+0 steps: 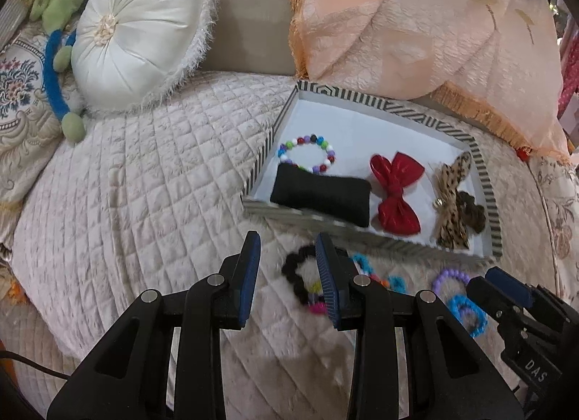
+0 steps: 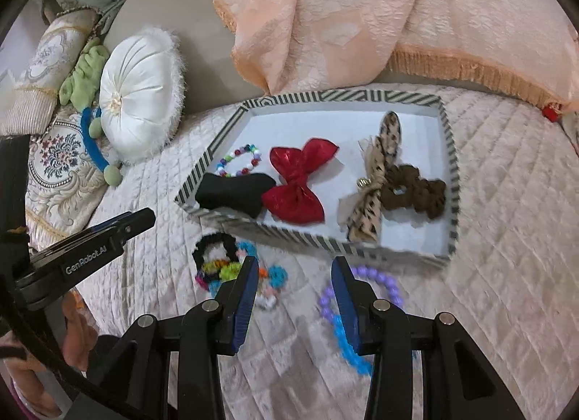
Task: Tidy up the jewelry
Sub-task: 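Move both open tools back toward the remaining bracelets and hair ties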
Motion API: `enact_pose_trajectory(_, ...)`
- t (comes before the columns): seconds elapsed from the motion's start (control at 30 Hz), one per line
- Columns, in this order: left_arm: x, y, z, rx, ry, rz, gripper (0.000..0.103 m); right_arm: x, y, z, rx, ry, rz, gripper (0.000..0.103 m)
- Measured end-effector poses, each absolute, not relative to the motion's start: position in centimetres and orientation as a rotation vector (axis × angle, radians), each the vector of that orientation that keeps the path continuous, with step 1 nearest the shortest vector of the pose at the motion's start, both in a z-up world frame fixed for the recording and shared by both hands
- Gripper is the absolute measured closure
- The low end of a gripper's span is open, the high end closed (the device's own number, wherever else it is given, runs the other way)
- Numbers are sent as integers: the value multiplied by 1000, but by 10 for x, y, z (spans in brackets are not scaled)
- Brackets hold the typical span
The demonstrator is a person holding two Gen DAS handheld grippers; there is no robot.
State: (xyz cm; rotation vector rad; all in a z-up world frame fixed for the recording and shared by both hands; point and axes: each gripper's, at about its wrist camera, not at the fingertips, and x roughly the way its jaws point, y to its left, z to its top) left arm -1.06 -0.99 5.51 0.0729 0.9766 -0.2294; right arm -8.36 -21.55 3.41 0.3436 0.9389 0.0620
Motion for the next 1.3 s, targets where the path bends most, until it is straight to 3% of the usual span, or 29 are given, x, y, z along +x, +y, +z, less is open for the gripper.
enact_pose_trajectory(0.63,-46,18,49,-51,1064,-270,72,-138,-231,24,361,963,40,63)
enact_pose_trajectory(1.3,14,17,-3,-180,1226,-237,66,-138,-247,-3,386,1011,47,63)
